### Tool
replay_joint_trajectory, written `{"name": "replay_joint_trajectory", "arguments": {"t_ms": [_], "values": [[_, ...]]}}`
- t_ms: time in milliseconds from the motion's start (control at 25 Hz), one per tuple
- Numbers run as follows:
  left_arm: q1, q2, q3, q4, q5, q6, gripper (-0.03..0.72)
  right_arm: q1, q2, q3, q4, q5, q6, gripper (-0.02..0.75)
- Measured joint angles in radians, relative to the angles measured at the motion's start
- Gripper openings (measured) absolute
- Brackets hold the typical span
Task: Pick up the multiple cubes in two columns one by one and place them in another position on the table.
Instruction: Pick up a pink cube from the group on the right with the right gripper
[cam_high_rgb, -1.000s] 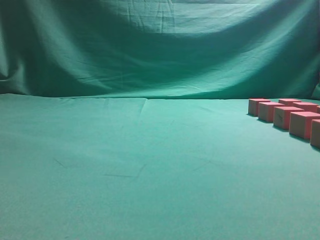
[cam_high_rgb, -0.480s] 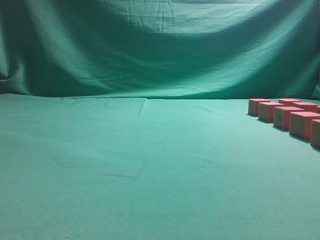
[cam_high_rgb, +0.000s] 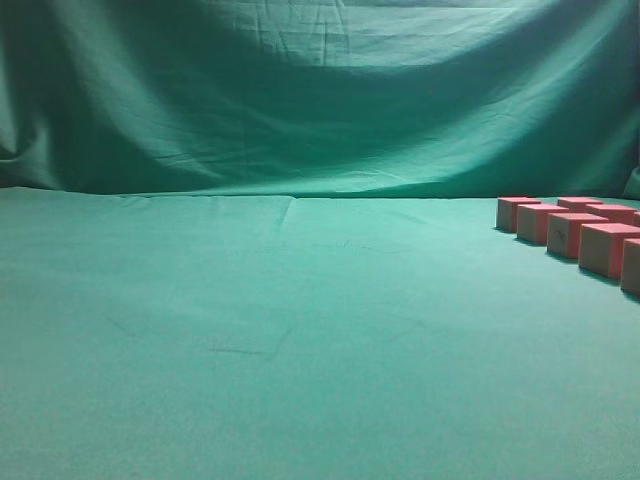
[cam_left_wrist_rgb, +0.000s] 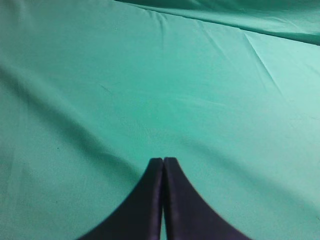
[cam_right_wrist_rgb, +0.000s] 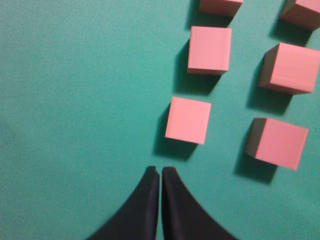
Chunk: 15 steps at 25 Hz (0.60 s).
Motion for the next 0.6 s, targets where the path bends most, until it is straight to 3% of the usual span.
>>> {"name": "replay_joint_trajectory", "arguments": {"t_ms": [80,120,160,400,440,560,600], "values": [[0.0,0.0,0.0,0.0,0.0,0.0,0.0,0.0,0.049,0.0,-0.005,-0.034,0.006,0.0],[0.0,0.0,0.0,0.0,0.0,0.0,0.0,0.0,0.065,0.0,-0.01,-0.05,0.006,0.049],[0.0,0.0,0.0,0.0,0.0,0.0,0.0,0.0,0.08,0.0,-0.011,-0.069,0.009,0.049],[0.0,0.0,0.0,0.0,0.0,0.0,0.0,0.0,0.13,-0.001,-0.026,-0.144,0.013,0.405],[0.0,0.0,0.0,0.0,0.0,0.0,0.0,0.0,0.137,-0.001,-0.028,-0.149,0.018,0.432],[0.0,0.0,0.0,0.0,0.0,0.0,0.0,0.0,0.159,-0.001,-0.037,-0.151,0.036,0.421],[0.0,0.0,0.0,0.0,0.0,0.0,0.0,0.0,0.17,-0.001,-0.042,-0.151,0.038,0.463]]}}
